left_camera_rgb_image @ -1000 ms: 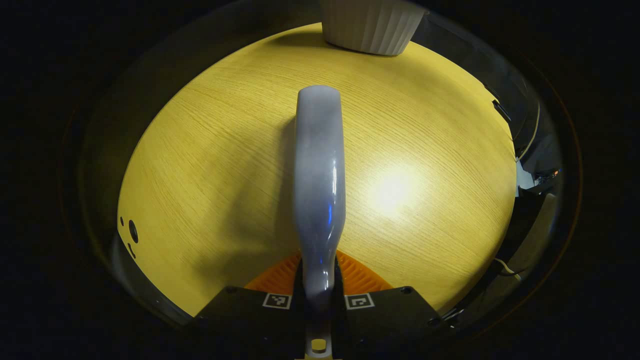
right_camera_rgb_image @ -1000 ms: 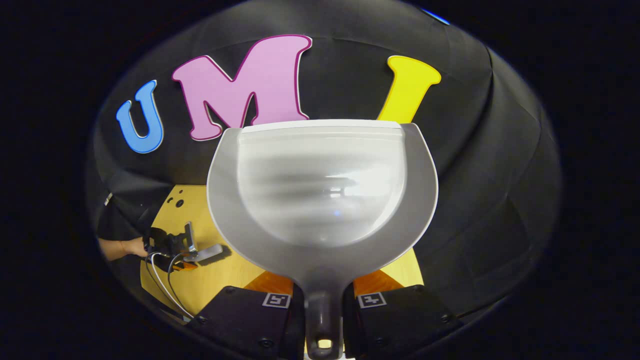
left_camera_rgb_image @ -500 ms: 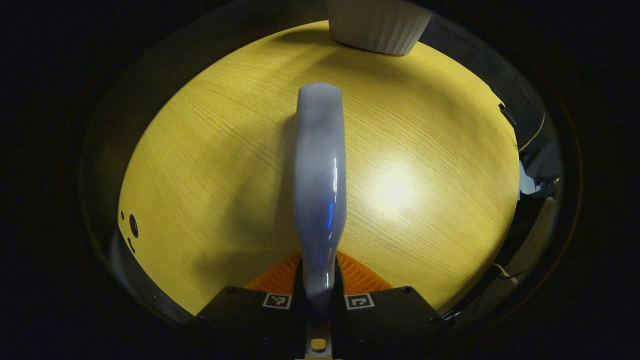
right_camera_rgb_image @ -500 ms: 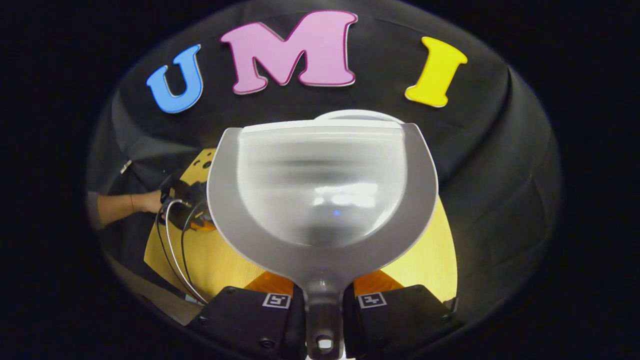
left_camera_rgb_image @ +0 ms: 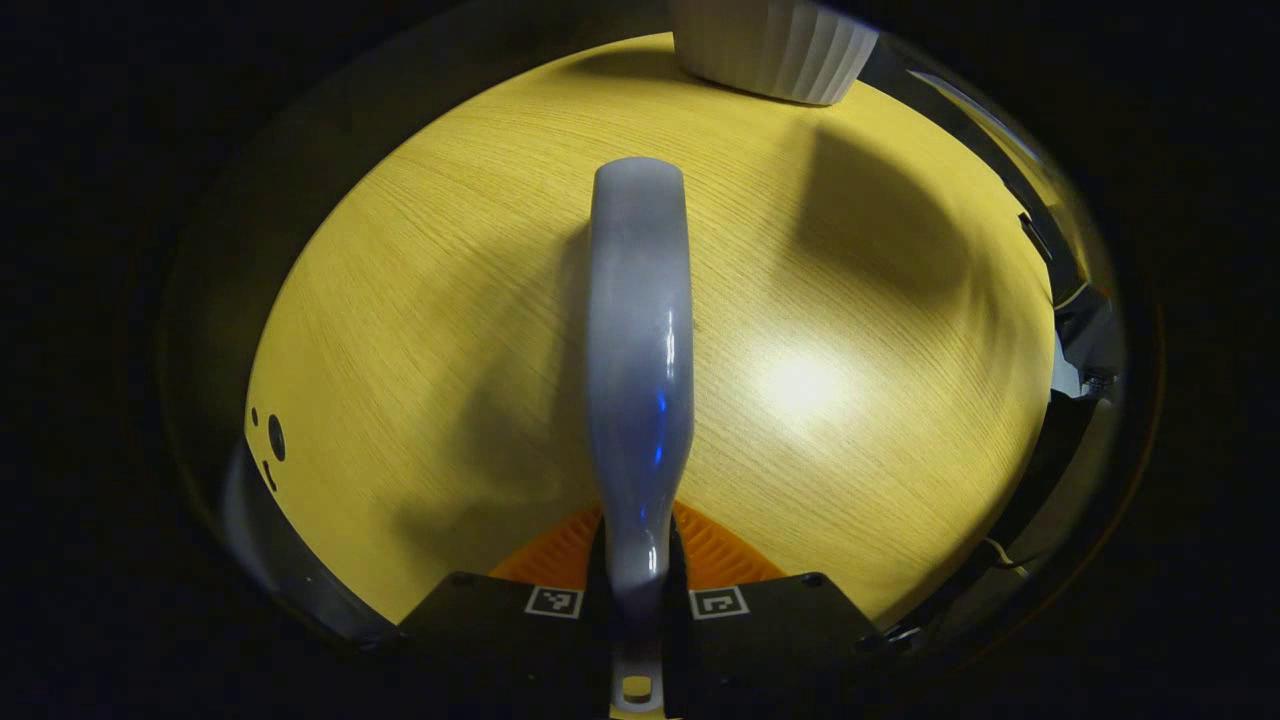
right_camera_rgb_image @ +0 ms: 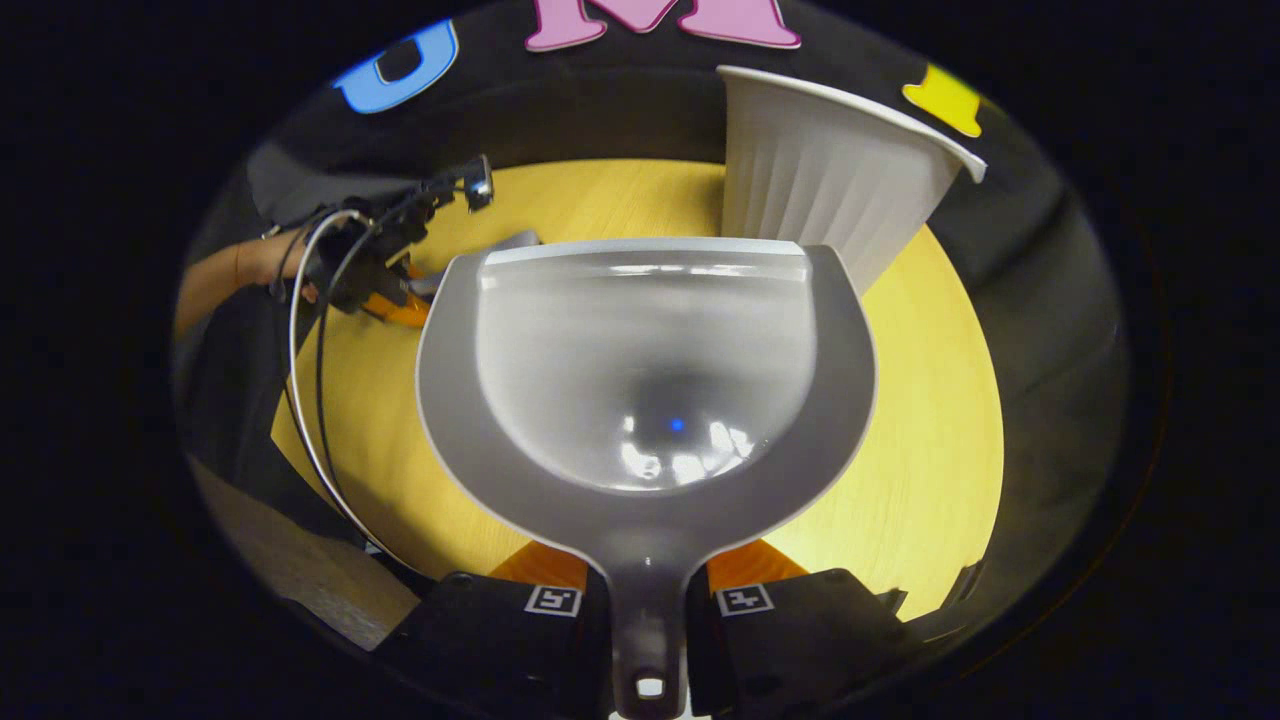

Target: Pick up the small broom and dustpan from the desktop, sweep the trash into the dustpan with the broom, and then empty the trash into the garbage bin.

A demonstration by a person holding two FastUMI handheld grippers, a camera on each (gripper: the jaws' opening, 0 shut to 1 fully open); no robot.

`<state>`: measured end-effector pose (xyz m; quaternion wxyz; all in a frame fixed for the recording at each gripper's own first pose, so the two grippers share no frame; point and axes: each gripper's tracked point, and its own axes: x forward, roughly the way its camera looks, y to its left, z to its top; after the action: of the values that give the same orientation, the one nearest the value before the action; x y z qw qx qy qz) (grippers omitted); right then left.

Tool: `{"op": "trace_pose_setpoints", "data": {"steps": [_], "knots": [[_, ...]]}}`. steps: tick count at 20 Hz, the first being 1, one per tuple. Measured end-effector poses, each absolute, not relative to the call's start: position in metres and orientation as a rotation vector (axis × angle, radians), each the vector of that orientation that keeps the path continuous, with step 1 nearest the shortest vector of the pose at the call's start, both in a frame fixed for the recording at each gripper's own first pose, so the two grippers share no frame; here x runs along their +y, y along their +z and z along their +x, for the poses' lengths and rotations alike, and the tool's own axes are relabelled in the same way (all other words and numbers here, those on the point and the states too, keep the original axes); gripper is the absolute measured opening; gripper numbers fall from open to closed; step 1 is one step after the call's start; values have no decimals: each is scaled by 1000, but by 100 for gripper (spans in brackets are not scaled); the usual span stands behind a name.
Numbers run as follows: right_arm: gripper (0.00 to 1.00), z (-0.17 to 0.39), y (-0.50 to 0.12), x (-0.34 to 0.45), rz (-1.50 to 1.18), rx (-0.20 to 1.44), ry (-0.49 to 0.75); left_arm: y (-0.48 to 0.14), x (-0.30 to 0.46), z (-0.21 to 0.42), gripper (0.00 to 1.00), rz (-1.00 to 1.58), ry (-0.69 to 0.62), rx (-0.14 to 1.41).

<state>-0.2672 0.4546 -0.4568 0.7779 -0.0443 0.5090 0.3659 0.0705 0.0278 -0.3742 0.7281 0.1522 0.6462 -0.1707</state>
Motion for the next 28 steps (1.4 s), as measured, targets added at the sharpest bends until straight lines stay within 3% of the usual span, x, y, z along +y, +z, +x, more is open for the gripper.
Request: {"op": "trace_pose_setpoints", "data": {"steps": [13, 15, 18, 20, 21, 22, 24, 25, 26, 27, 28], "knots": [[34, -291, -532, 469, -206, 1265, 804, -376, 28, 72, 25, 356, -356, 1445], [41, -294, -534, 469, -221, 1273, 803, -376, 28, 72, 25, 358, -355, 1445], [29, -297, -535, 469, -221, 1271, 797, -376, 28, 72, 28, 359, -355, 1445], [36, -299, -534, 468, -222, 1273, 795, -376, 28, 73, 25, 361, -356, 1447], [31, -299, -537, 469, -225, 1280, 799, -376, 28, 73, 25, 363, -358, 1448], [39, -300, -536, 471, -220, 1276, 804, -376, 28, 73, 29, 367, -358, 1452], [41, -303, -533, 471, -198, 1286, 809, -376, 28, 74, 27, 376, -358, 1457], [52, -305, -531, 473, -179, 1293, 813, -375, 27, 74, 27, 379, -361, 1454], [52, -306, -530, 474, -164, 1296, 817, -375, 26, 74, 25, 378, -361, 1455], [58, -307, -527, 475, -154, 1295, 820, -375, 26, 72, 29, 382, -357, 1460], [70, -306, -525, 475, -147, 1289, 818, -375, 25, 73, 29, 394, -357, 1460]]}}
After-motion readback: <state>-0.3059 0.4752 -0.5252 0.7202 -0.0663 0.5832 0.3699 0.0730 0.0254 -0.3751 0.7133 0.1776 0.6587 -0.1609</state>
